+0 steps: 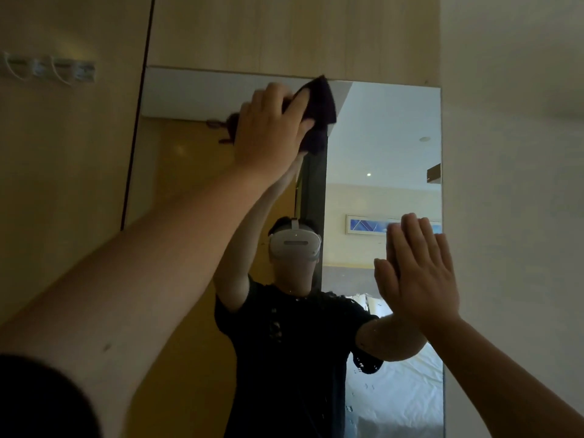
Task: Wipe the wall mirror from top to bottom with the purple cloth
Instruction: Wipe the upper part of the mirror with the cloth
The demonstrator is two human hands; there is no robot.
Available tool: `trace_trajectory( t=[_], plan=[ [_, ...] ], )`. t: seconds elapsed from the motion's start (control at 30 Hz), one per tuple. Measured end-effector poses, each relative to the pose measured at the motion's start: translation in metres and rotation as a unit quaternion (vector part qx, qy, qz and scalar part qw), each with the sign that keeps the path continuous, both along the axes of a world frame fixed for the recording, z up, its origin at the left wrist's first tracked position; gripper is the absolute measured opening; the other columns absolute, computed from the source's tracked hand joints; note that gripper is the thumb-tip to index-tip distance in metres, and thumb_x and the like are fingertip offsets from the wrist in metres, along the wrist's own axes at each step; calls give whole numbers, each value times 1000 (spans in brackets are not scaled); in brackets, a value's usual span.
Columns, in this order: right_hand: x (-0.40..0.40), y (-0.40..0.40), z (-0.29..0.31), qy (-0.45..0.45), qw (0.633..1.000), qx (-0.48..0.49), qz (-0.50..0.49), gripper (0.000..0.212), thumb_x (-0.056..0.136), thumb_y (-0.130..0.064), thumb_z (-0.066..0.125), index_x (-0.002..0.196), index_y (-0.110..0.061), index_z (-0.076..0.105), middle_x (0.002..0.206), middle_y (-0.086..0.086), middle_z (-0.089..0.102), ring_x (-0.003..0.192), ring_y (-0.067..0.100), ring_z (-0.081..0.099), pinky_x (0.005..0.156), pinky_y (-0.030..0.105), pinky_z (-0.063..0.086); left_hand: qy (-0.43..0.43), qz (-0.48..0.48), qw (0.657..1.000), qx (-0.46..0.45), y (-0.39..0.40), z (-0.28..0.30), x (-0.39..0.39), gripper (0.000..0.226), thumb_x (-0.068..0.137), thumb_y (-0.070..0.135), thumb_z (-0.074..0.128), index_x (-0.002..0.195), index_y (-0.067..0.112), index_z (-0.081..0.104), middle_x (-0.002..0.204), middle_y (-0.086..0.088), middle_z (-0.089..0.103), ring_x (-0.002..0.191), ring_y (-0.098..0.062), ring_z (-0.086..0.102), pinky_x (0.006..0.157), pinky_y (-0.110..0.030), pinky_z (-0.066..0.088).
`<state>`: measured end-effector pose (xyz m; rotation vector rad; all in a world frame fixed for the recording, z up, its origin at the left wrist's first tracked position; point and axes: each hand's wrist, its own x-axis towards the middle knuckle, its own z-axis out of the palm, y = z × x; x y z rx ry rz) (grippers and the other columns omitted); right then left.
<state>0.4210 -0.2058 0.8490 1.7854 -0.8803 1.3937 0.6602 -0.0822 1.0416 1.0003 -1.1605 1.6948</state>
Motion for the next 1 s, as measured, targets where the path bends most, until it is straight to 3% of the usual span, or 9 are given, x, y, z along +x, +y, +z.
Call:
trace_trajectory(
  t=[0.13, 0.23, 0.33, 0.43, 0.63, 0.77, 1.0],
  plan=[
    [-2, -3, -1, 1, 1000, 2, -4, 65, 100, -50, 25, 154, -13, 28, 164, 10, 17, 153, 26, 5, 123, 47, 6, -7, 53, 996, 78, -24, 21, -13, 46, 103, 42, 46, 139, 14, 52, 124, -14, 52, 113, -33, 50, 95, -44, 41],
    [-2, -3, -1, 1, 1000, 3, 5, 64, 100, -48, 29, 153, -14, 30, 164, 10, 18, 153, 26, 5, 123, 48, 8, -52, 34, 995, 73, -35, -12, -12, 45, 101, 42, 50, 135, 13, 57, 115, -13, 56, 102, -32, 54, 88, -43, 44],
    [-3, 2, 1, 5, 1000, 7, 24, 62, 98, -45, 35, 150, -12, 35, 162, 12, 23, 152, 30, 10, 121, 53, 13, -111, 4, 989, 100, -29, -72, -16, 47, 97, 41, 52, 130, 11, 62, 107, -12, 58, 94, -30, 55, 81, -42, 44],
    [-6, 6, 4, 10, 999, 17, 38, 58, 97, -43, 36, 146, -12, 39, 159, 14, 27, 150, 33, 16, 119, 56, 17, -117, -4, 981, 155, -19, -155, -14, 50, 93, 42, 58, 132, 10, 62, 108, -11, 58, 97, -28, 53, 84, -39, 40],
    [-5, 6, 4, -5, 998, 10, 57, 54, 101, -41, 24, 139, -8, 46, 152, 17, 37, 143, 37, 29, 111, 59, 27, -136, 44, 973, 180, -14, -317, 4, 45, 101, 47, 56, 136, 19, 59, 114, -4, 54, 97, -25, 58, 86, -40, 42],
    [-6, 10, 4, -17, 997, 11, 78, 55, 103, -39, 22, 142, -8, 46, 155, 17, 35, 147, 36, 25, 117, 56, 22, -130, 49, 972, 188, -13, -334, 3, 44, 102, 48, 56, 136, 21, 59, 114, -2, 54, 97, -23, 59, 87, -39, 43],
    [-19, 2, -10, -1, 998, 26, 55, 55, 103, -37, 22, 145, -8, 39, 159, 18, 26, 150, 35, 15, 117, 59, 24, -159, 19, 970, 184, -9, -310, 0, 47, 99, 46, 59, 135, 17, 54, 112, -4, 49, 95, -23, 55, 82, -37, 43]
  ],
)
